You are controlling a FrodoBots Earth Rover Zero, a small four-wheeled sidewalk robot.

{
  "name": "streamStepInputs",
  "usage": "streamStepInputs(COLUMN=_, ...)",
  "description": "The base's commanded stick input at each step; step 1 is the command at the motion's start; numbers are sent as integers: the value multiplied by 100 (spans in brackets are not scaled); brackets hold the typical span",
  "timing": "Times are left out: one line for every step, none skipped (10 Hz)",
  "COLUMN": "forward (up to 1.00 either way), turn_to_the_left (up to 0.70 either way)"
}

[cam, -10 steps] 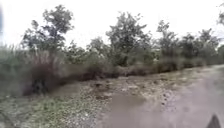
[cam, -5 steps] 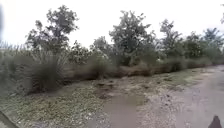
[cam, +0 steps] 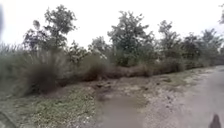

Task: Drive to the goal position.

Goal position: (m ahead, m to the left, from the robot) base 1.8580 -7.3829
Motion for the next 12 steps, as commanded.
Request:
streamStepInputs(forward=70, turn_to_the_left=0)
streamStepInputs(forward=70, turn_to_the_left=0)
streamStepInputs(forward=70, turn_to_the_left=0)
streamStepInputs(forward=0, turn_to_the_left=0)
streamStepInputs(forward=0, turn_to_the_left=0)
streamStepInputs(forward=0, turn_to_the_left=0)
streamStepInputs(forward=0, turn_to_the_left=-13)
streamStepInputs(forward=0, turn_to_the_left=-46)
streamStepInputs(forward=0, turn_to_the_left=-70)
streamStepInputs(forward=0, turn_to_the_left=-70)
streamStepInputs(forward=0, turn_to_the_left=-70)
streamStepInputs(forward=0, turn_to_the_left=-70)
